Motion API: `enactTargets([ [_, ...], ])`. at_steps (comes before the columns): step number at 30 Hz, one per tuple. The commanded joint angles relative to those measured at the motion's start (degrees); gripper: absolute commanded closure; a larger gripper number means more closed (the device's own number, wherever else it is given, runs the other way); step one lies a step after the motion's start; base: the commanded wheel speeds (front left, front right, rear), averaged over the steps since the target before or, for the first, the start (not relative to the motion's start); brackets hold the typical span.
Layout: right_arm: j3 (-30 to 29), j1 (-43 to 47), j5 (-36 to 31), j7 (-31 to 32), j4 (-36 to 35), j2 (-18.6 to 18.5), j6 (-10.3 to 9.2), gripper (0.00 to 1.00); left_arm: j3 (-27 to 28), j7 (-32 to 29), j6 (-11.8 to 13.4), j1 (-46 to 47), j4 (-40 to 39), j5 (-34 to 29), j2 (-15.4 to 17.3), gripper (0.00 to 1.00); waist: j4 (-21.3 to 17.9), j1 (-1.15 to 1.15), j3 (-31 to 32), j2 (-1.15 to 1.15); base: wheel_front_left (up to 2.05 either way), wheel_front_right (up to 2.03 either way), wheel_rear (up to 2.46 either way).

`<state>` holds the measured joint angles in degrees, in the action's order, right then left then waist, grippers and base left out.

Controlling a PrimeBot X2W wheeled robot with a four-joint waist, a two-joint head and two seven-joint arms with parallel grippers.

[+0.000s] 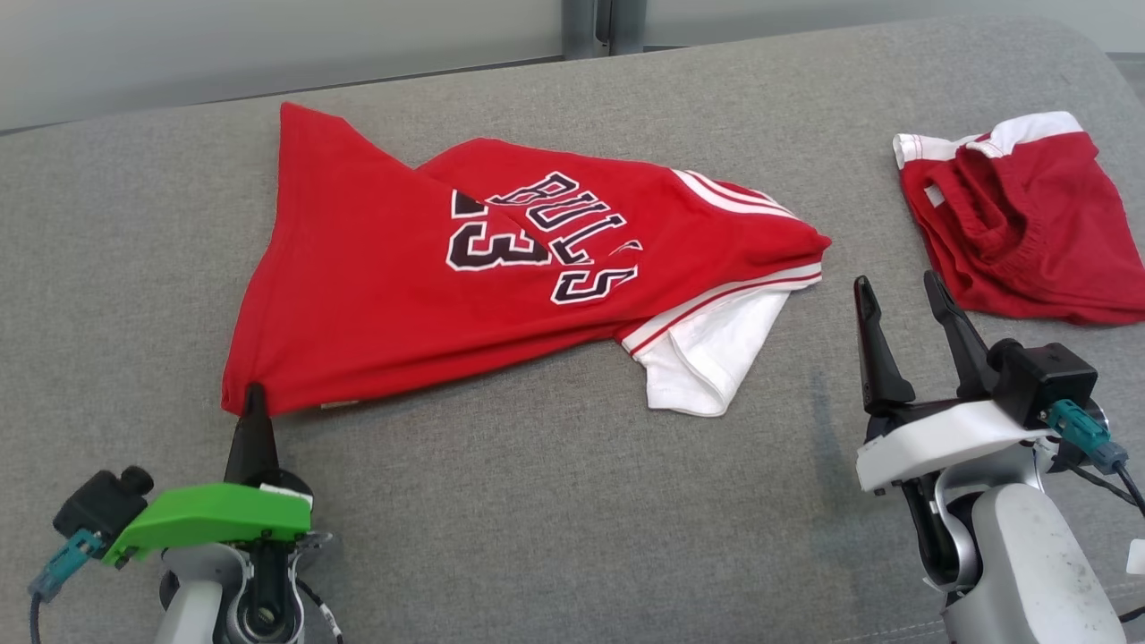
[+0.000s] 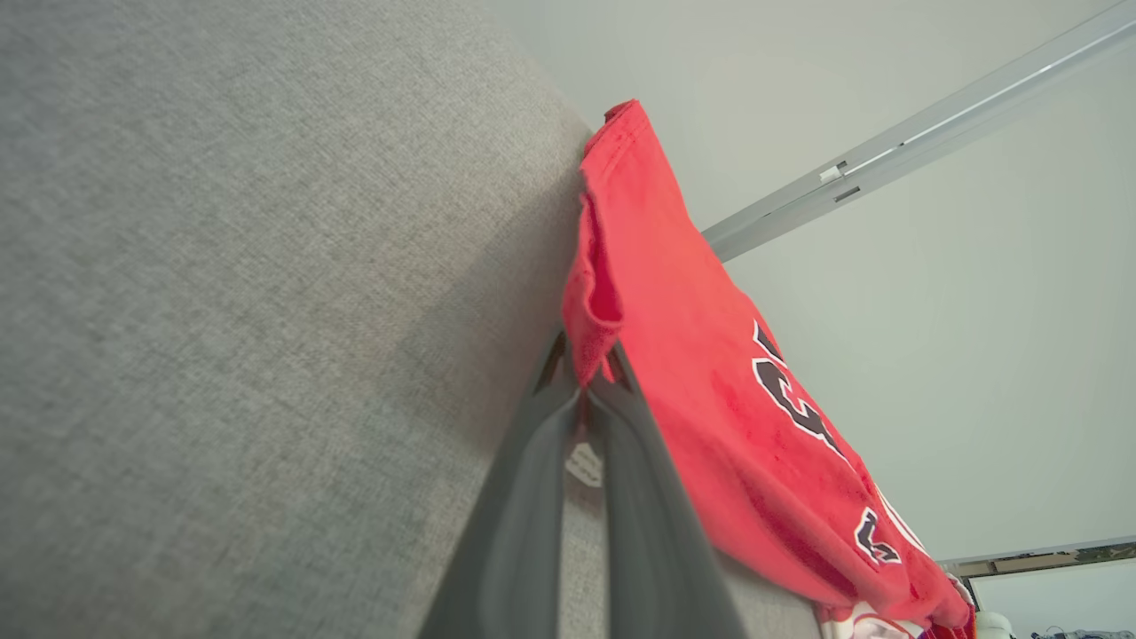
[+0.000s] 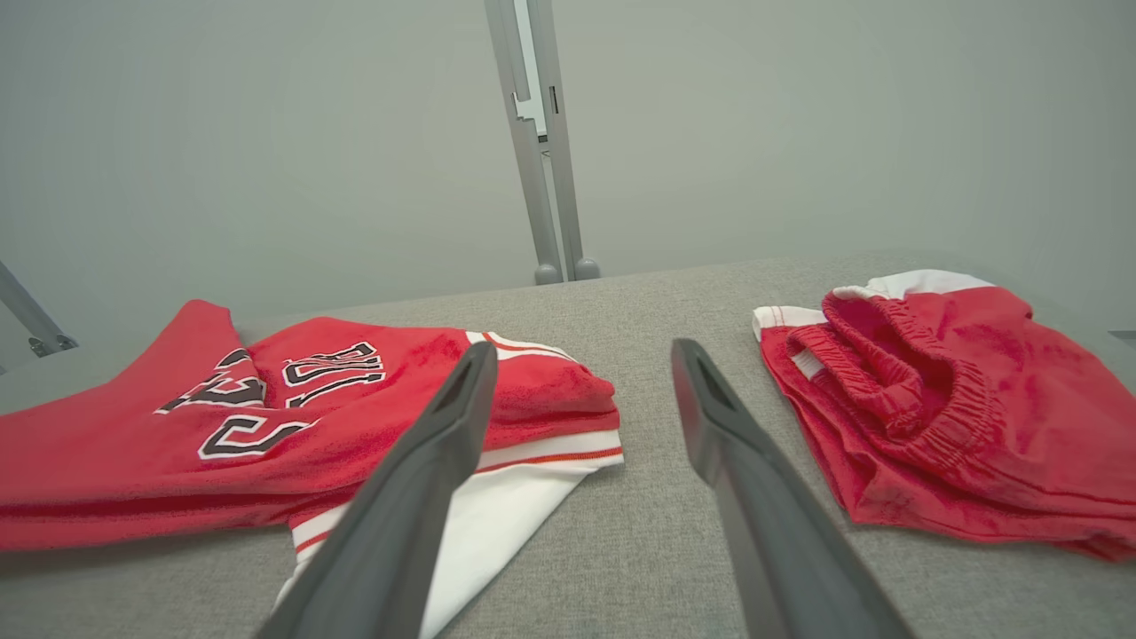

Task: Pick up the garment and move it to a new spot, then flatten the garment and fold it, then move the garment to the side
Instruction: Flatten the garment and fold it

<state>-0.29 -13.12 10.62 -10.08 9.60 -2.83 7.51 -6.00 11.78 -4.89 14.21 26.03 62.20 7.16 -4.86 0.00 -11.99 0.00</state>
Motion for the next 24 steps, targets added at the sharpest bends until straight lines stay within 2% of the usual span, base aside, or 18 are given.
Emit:
enactTargets([
  [1, -0.09, 0.78, -0.18, 0.12, 0.12, -0.13, -0.04, 0.0, 0.23, 0.43, 0.36, -1.22, -0.72, -0.01, 0.32, 1.0, 0.43, 0.0, 0.35, 0.0, 0.0, 0.0, 0.0],
  [10, -0.58, 1.67, -0.55, 0.4, 0.55, -0.14, -0.04, 0.0, 2.2, 0.93, 7.64, -14.43, -16.53, 0.43, -0.25, 1.0, 0.3, 0.0, 0.07, 0.0, 0.0, 0.0, 0.0],
  [13, -0.36, 1.63, -0.48, 0.71, 0.8, -0.13, -0.04, 0.0, 2.67, 1.08, 9.16, -16.11, -17.84, 0.07, -0.27, 1.0, 0.02, 0.0, -0.04, 0.0, 0.0, 0.0, 0.0],
  [17, 0.68, 1.19, -0.48, 1.5, 1.46, -0.1, -0.04, 0.0, 2.38, 1.21, 10.1, -14.68, -15.85, -1.2, 0.31, 1.0, -0.42, 0.0, 0.22, 0.0, 0.0, 0.0, 0.0],
  [18, 1.11, 1.02, -0.7, 1.74, 1.59, -0.1, -0.04, 0.0, 2.56, 1.4, 10.16, -14.05, -15.02, -1.25, 0.24, 0.91, -0.58, 0.0, 0.32, 0.0, 0.0, 0.0, 0.0],
  [19, 1.65, 0.88, -0.63, 2.12, 1.81, -0.12, -0.04, 0.0, 2.76, 1.62, 10.27, -13.61, -14.32, -1.7, 0.25, 0.52, -0.71, 0.0, 0.47, 0.0, 0.0, 0.0, 0.0],
  [20, 2.24, 0.79, -0.56, 2.55, 2.02, -0.11, -0.04, 0.0, 2.72, 1.83, 10.42, -13.33, -13.68, -2.53, 0.45, 0.0, -0.8, 0.0, 0.66, 0.0, 0.0, 0.0, 0.0],
  [24, 4.51, 0.59, -1.06, 4.22, 2.96, -0.1, -0.04, 0.0, 3.32, 2.85, 10.57, -12.88, -12.57, -5.84, 1.08, 0.0, -0.62, 0.0, 1.63, 0.0, 0.0, 0.0, 0.0],
])
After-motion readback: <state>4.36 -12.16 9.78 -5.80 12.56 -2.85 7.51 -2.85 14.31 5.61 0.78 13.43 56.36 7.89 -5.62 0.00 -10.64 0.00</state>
